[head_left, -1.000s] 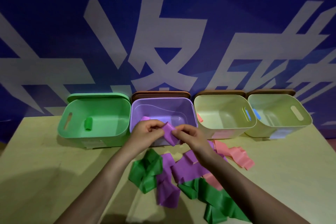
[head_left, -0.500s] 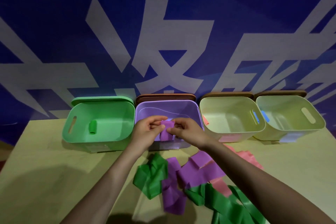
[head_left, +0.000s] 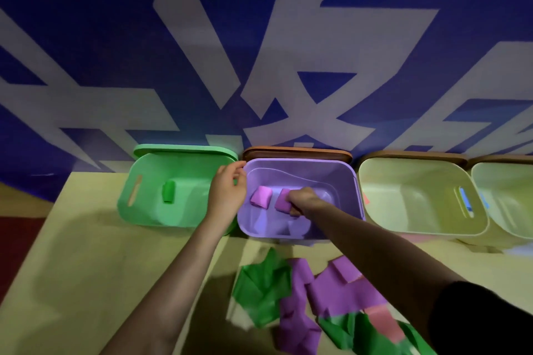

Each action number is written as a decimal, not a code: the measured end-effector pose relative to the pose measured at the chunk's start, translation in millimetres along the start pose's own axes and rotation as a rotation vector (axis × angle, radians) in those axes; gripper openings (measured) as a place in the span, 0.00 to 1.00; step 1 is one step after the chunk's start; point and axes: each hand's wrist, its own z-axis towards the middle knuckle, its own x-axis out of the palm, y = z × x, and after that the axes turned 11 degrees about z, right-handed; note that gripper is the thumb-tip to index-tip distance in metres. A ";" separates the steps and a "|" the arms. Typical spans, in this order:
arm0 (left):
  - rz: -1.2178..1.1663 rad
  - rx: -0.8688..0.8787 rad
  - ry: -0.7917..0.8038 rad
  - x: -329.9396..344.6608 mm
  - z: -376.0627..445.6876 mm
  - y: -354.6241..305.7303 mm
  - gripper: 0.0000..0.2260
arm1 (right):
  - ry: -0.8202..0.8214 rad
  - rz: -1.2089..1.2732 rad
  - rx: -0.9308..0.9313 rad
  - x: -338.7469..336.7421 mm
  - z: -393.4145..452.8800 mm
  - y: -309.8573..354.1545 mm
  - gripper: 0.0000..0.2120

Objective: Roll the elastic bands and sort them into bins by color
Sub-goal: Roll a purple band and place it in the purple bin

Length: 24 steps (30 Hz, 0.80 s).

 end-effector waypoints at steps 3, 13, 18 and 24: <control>0.040 0.014 -0.015 7.9 -5.4 6.4 0.14 | -0.008 -0.080 0.009 10.2 7.3 0.9 0.13; 0.076 0.063 -0.081 18.9 -9.5 14.5 0.15 | 0.018 -0.163 -0.005 23.8 18.0 0.5 0.12; 0.045 0.063 -0.106 20.6 -10.9 15.3 0.16 | 0.008 -0.171 -0.055 27.0 23.8 -6.5 0.06; 0.032 0.062 -0.136 24.6 -9.2 16.4 0.16 | 0.020 -0.342 -0.079 27.3 30.5 0.6 0.12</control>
